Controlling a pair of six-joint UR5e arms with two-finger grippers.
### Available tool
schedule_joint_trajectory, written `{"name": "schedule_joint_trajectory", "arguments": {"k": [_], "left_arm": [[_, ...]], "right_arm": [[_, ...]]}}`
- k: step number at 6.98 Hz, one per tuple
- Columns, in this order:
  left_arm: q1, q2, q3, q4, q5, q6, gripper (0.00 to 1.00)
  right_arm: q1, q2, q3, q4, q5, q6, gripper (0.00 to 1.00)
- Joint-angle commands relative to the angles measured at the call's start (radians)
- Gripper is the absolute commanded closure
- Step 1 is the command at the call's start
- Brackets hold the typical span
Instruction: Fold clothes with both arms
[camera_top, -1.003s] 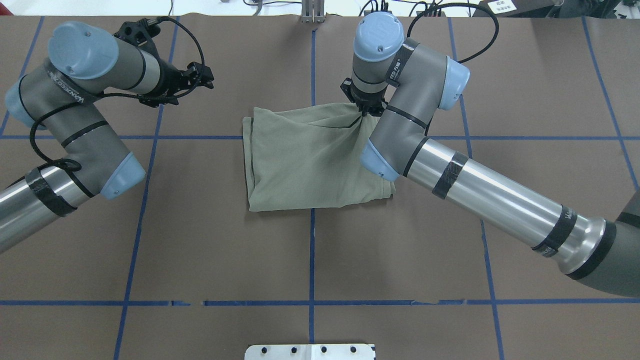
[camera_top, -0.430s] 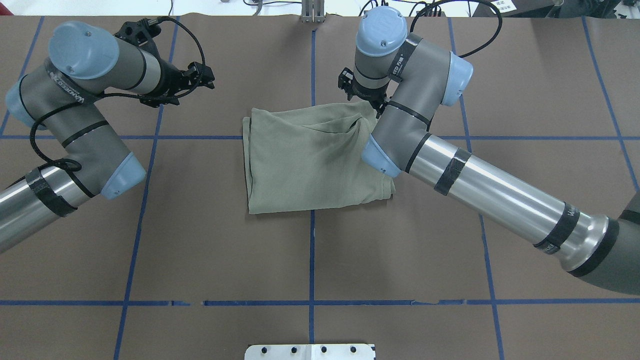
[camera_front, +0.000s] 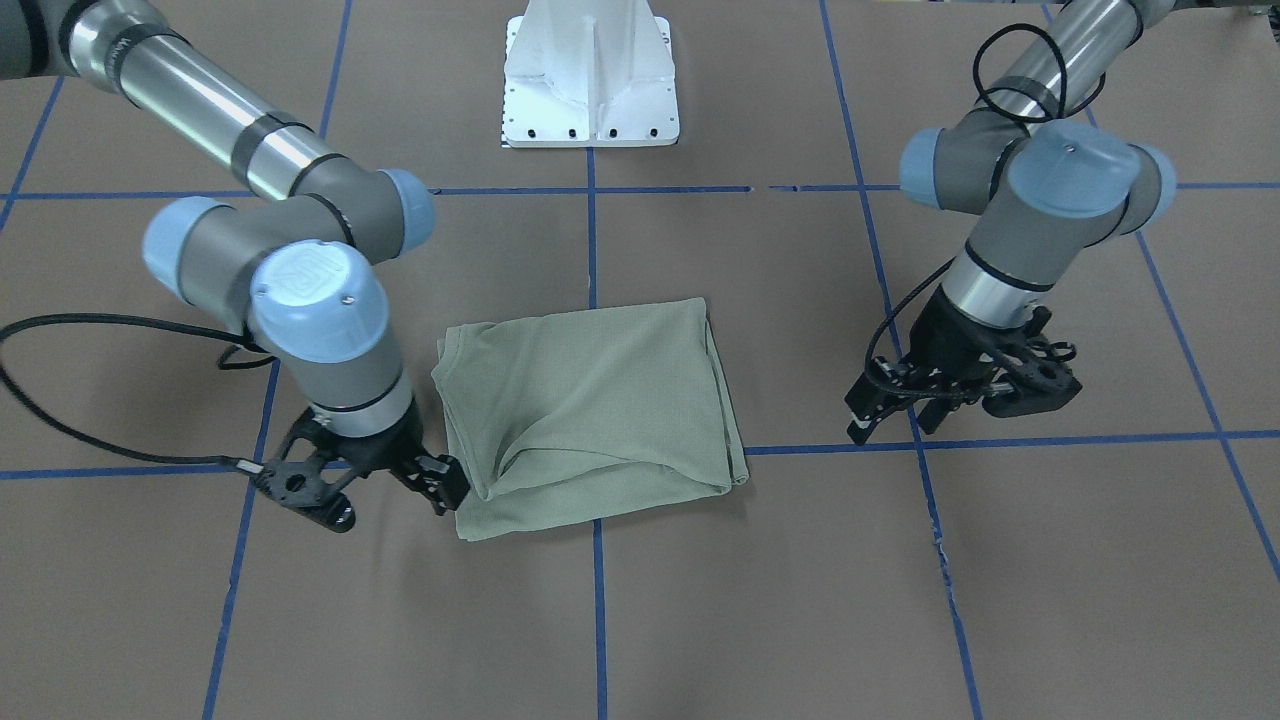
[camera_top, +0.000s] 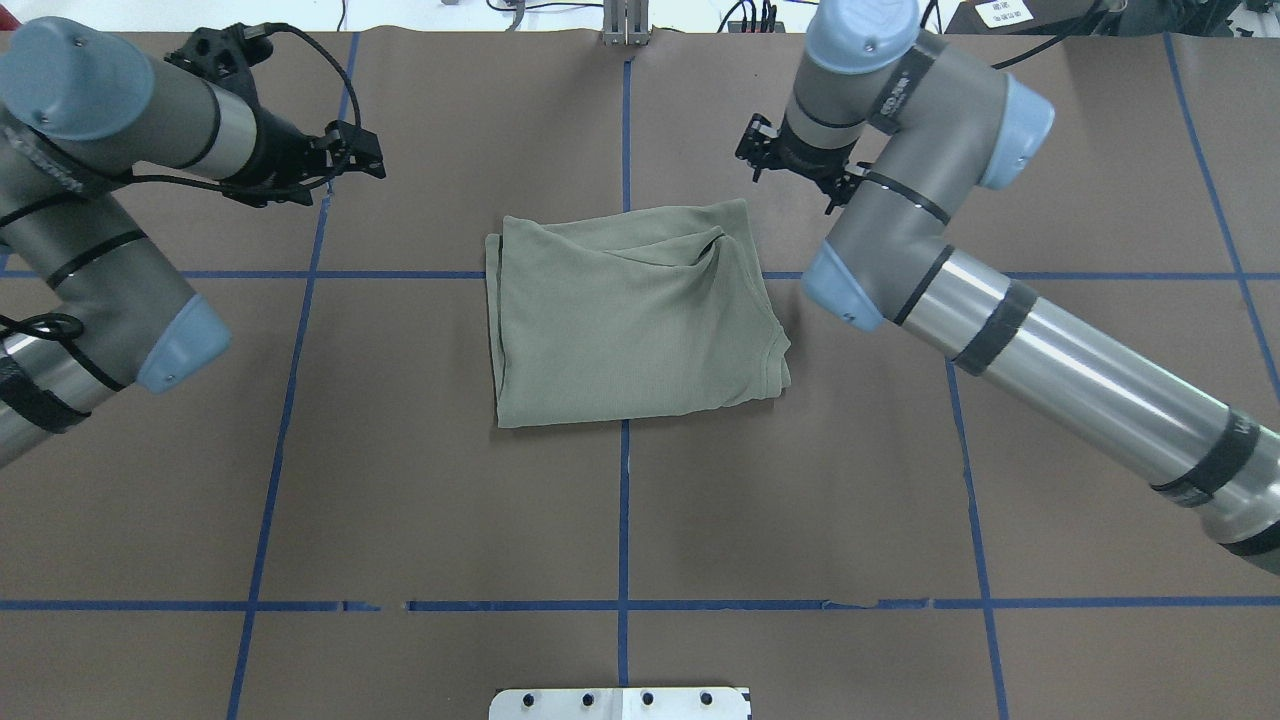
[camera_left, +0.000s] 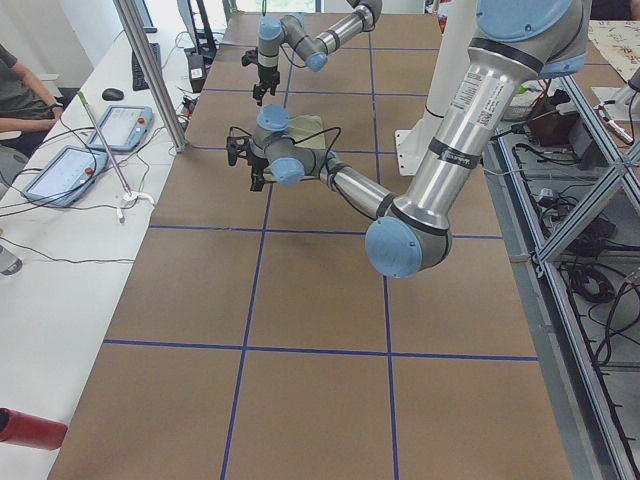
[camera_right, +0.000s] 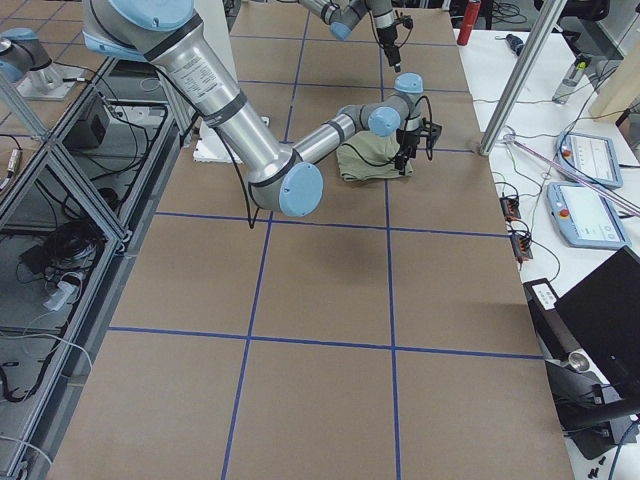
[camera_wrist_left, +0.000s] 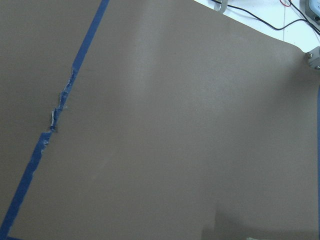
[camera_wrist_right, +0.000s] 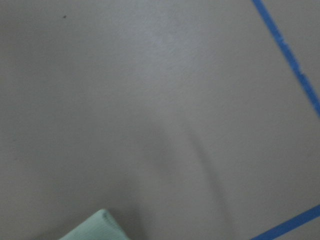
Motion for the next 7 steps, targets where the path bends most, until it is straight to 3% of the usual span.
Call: {"name": "schedule_joint_trajectory", "arguments": {"k": [1,3,4,7], "left_arm": [[-0.136,0.191,-0.084,0.003,-0.079,0.308,0.00],[-0.343,0.322,-0.091,0.011,-0.237,0.658,0.00],[-0.423,0.386,-0.089,0.011,-0.268,0.839,0.00],[-0.552,0.537,-0.076,0.036,-0.264,1.261,0.00]], "right_arm": [[0.126,-0.244,0.229,-0.030,0.075,-0.336,0.00],[0.293,-0.459,0.335,-0.027,0.246,-0.638,0.00],[0.411,-0.560,0.348,-0.030,0.337,-0.852,0.00],[0.591,-0.768,0.347,-0.034,0.357,-1.281,0.00]]}}
